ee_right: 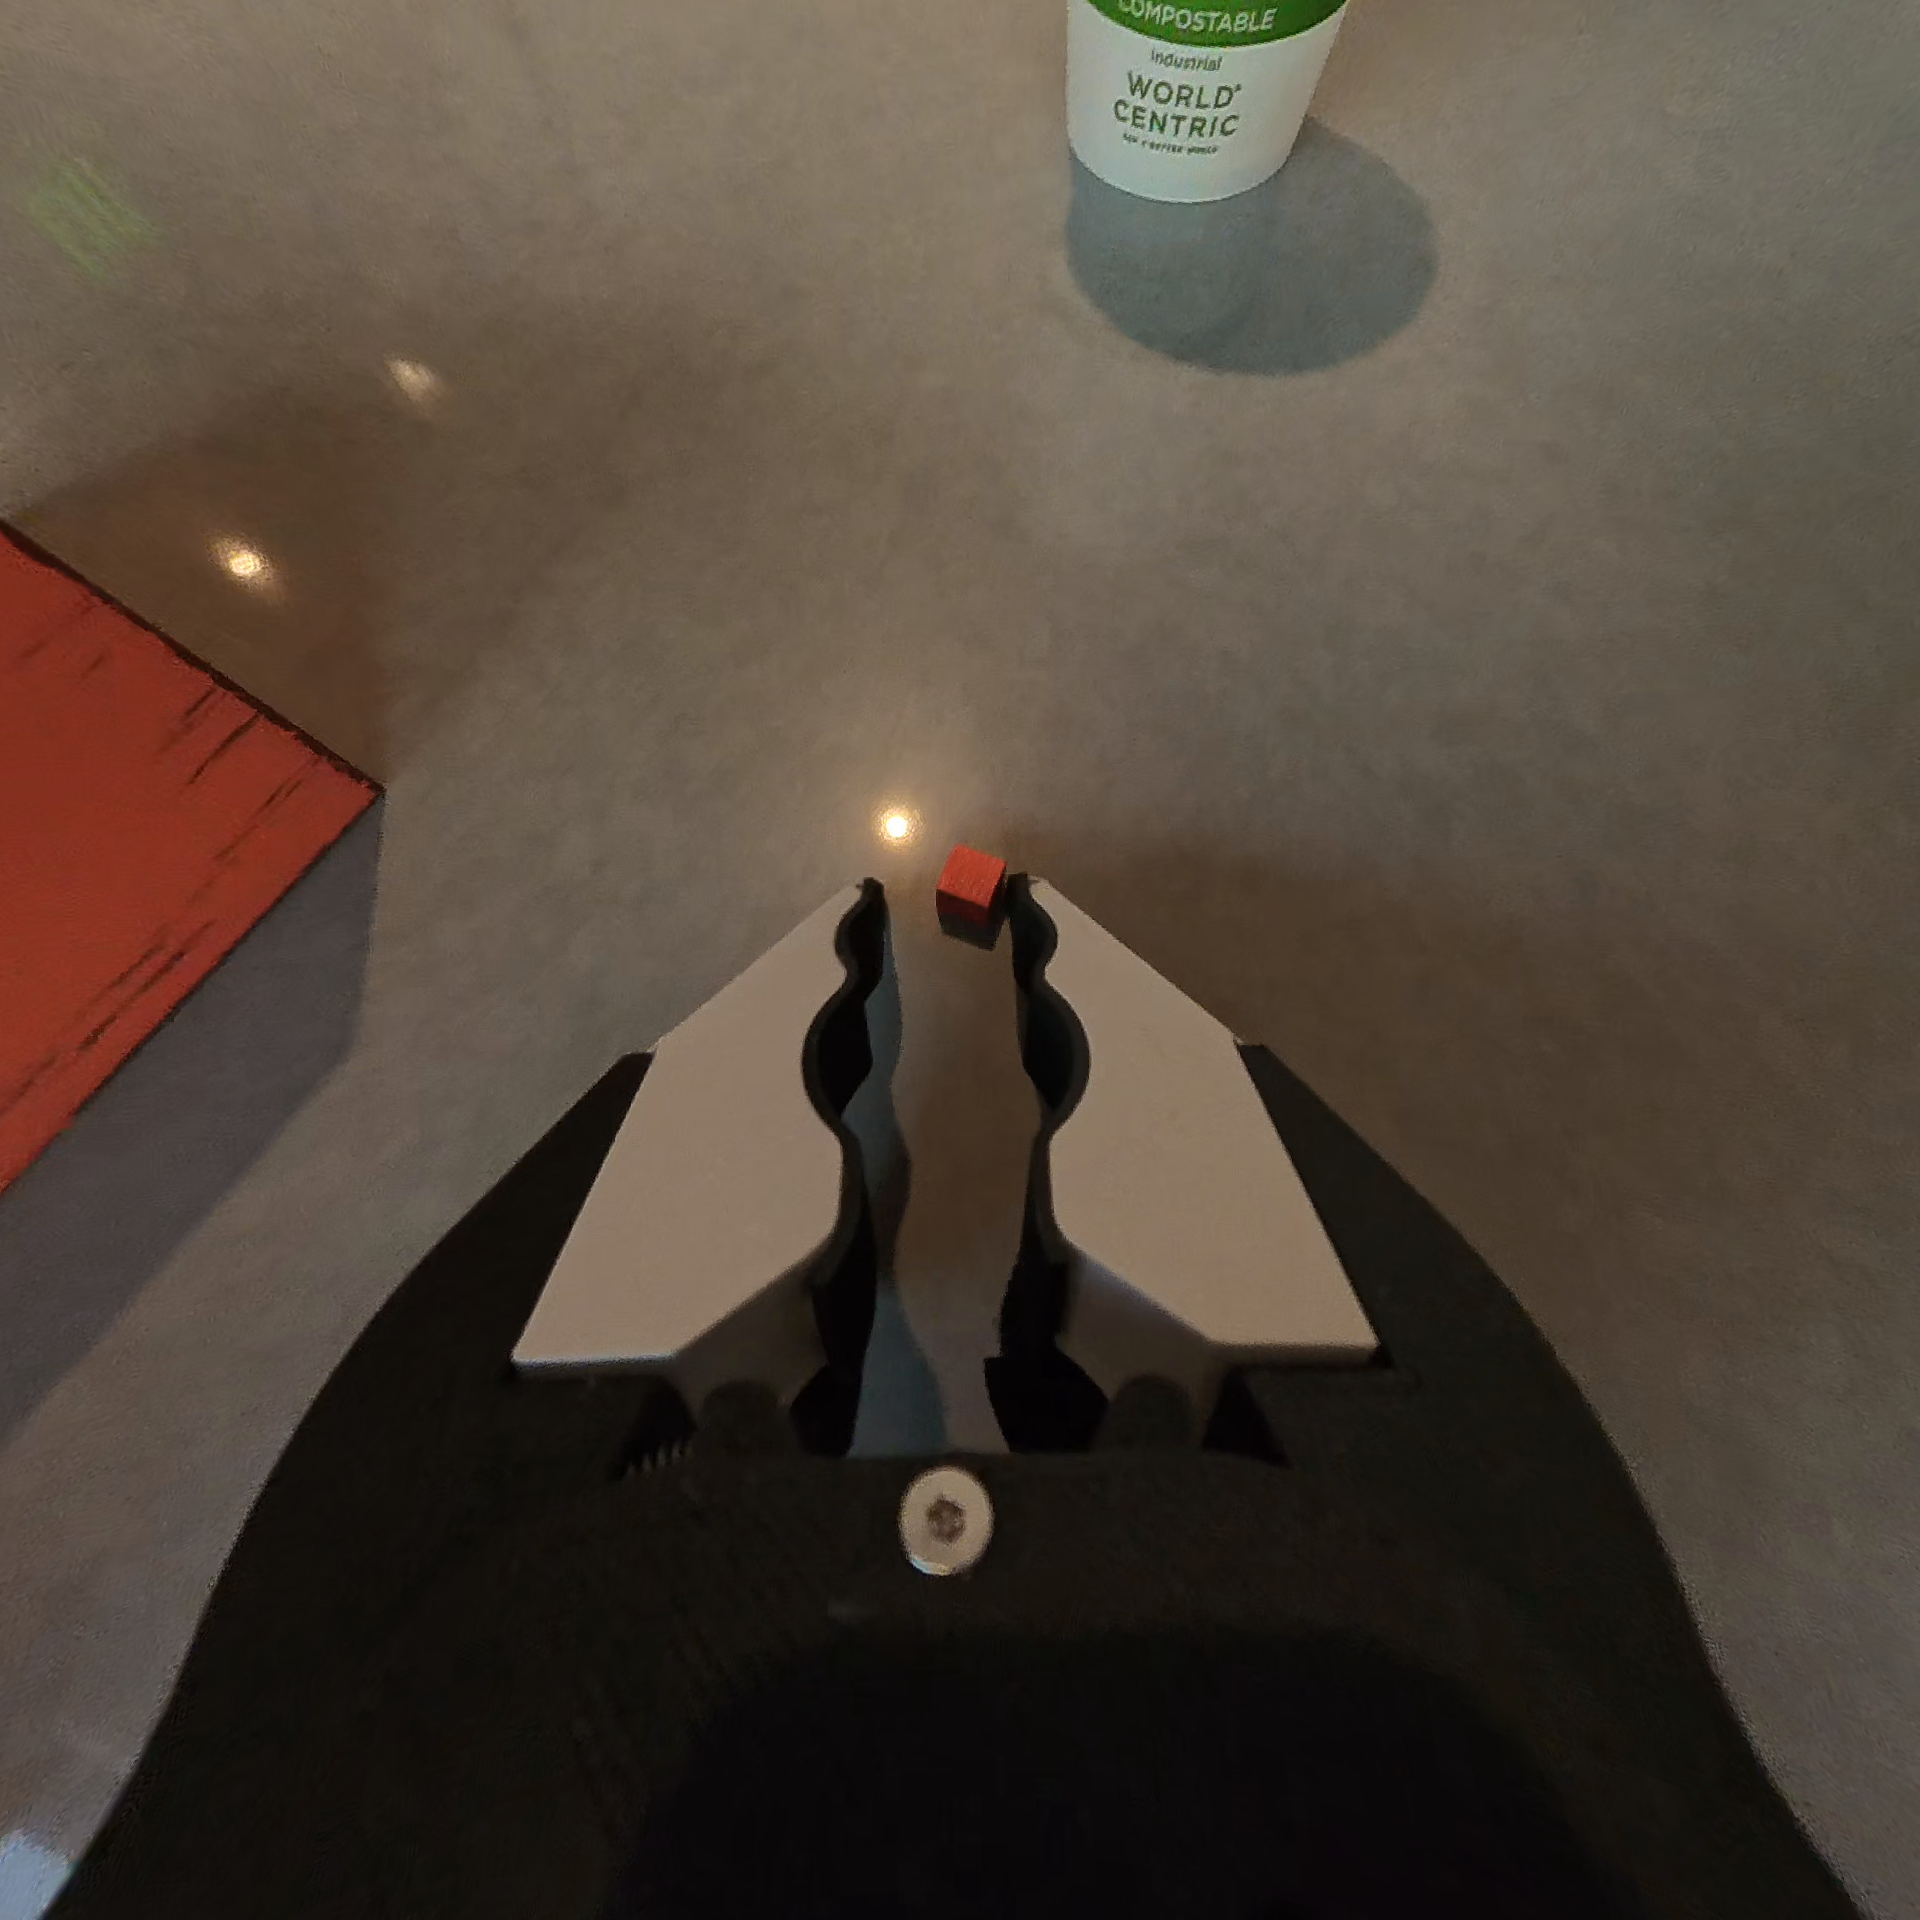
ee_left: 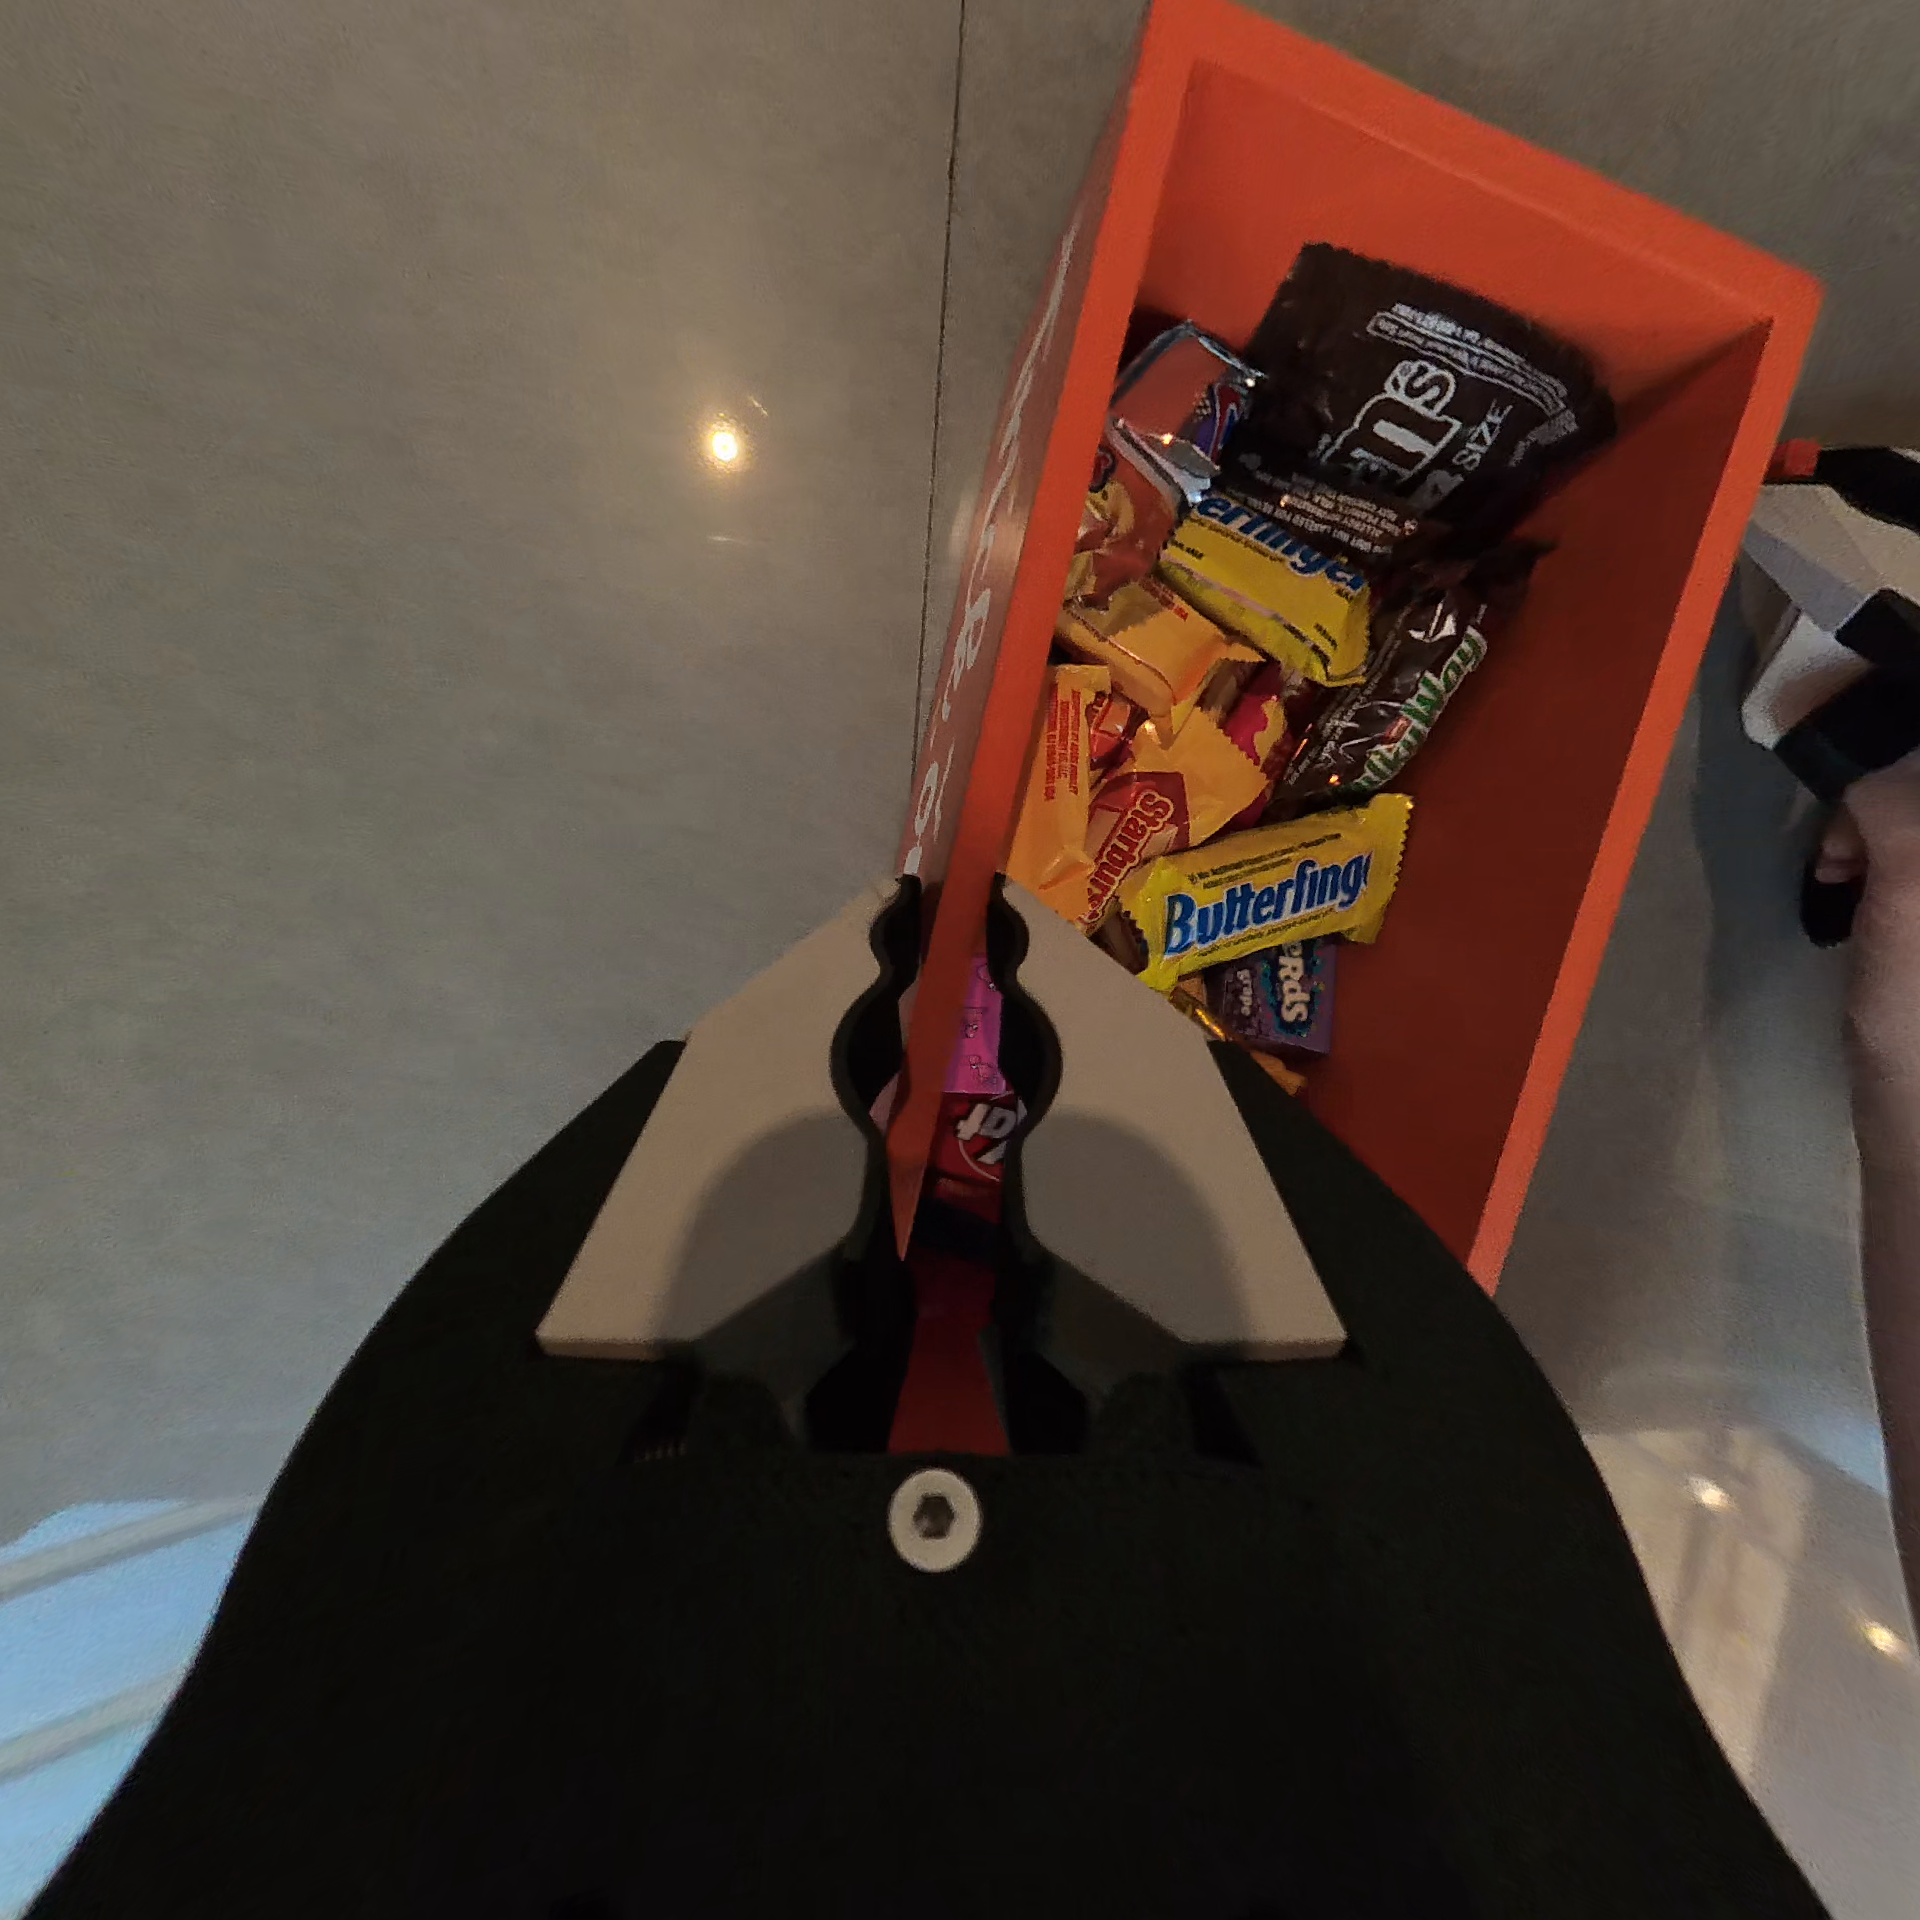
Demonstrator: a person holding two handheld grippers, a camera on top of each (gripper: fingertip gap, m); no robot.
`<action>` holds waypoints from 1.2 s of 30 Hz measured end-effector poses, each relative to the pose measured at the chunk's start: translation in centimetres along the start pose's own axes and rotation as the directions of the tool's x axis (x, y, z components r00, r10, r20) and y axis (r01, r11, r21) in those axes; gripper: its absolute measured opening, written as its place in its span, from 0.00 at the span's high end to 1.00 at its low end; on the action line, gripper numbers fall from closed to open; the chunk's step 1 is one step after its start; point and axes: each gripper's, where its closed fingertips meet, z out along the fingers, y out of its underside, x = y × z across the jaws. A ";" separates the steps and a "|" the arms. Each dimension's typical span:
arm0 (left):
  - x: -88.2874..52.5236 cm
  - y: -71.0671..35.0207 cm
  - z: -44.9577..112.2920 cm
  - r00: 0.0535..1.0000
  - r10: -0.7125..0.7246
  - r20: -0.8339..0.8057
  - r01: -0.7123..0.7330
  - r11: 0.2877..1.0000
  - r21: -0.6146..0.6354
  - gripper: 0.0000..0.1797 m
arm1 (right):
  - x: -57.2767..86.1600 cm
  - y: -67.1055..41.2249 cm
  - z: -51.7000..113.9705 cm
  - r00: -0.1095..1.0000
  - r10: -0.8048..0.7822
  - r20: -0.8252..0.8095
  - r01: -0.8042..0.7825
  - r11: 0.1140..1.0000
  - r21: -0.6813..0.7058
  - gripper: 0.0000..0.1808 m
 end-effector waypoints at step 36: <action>-2.9 24.1 -26.2 0.844 0.520 -0.133 -0.404 0.779 0.480 0.70 | -23.7 17.2 -22.9 0.605 -0.488 0.629 0.489 0.851 0.191 0.83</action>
